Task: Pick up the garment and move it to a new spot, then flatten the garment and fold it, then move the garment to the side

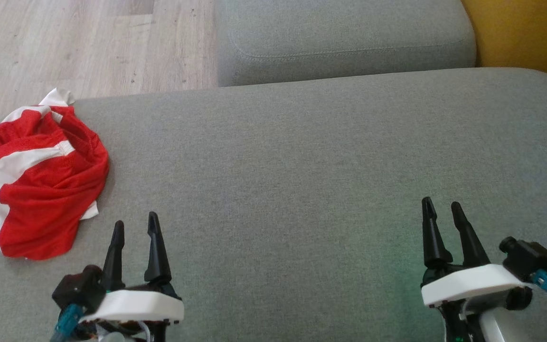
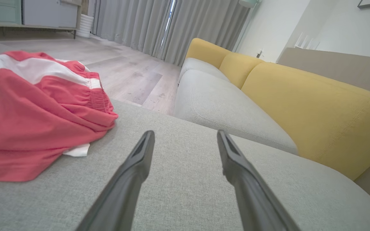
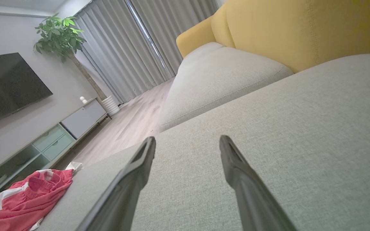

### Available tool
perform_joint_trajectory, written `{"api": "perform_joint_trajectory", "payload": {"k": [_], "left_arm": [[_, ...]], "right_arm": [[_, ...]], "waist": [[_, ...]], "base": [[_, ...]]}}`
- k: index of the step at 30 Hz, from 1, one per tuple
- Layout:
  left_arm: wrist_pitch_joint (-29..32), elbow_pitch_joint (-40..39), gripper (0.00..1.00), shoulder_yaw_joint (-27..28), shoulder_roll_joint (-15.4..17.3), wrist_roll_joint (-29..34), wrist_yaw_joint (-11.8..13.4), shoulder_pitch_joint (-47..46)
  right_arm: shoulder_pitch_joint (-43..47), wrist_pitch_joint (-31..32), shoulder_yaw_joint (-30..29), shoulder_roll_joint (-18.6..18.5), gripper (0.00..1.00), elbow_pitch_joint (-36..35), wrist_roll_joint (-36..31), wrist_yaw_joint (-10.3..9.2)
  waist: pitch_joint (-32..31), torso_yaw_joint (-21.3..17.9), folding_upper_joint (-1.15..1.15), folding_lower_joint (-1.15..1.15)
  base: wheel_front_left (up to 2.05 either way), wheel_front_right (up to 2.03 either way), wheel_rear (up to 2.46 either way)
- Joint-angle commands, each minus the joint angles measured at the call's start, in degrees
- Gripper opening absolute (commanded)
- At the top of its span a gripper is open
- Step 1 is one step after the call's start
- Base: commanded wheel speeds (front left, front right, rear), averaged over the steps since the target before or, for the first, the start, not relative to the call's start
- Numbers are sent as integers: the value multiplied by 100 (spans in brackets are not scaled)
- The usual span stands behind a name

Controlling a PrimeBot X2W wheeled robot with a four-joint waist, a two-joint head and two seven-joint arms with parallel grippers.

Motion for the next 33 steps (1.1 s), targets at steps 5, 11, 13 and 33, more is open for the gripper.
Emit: {"api": "perform_joint_trajectory", "payload": {"k": [5,11,13,33], "left_arm": [[-167,-173,100,61,-12,484,-10,-157],[-268,-127,100,21,-26,906,0,-166],[-302,-99,100,12,-30,1029,11,-171],[-609,-61,100,42,-38,1604,365,-171]], "right_arm": [[-204,-176,155,-48,100,-223,-513,68],[-216,-277,250,-50,100,-150,-923,72],[-216,-311,235,-51,100,-171,-1041,74],[-220,-616,312,-57,100,13,-2024,88]], "waist": [[8,9,0,0],[21,22,0,0],[26,31,0,0],[18,43,0,0]], "base": [[0,0,0],[0,0,0],[0,0,0],[0,0,0]]}}
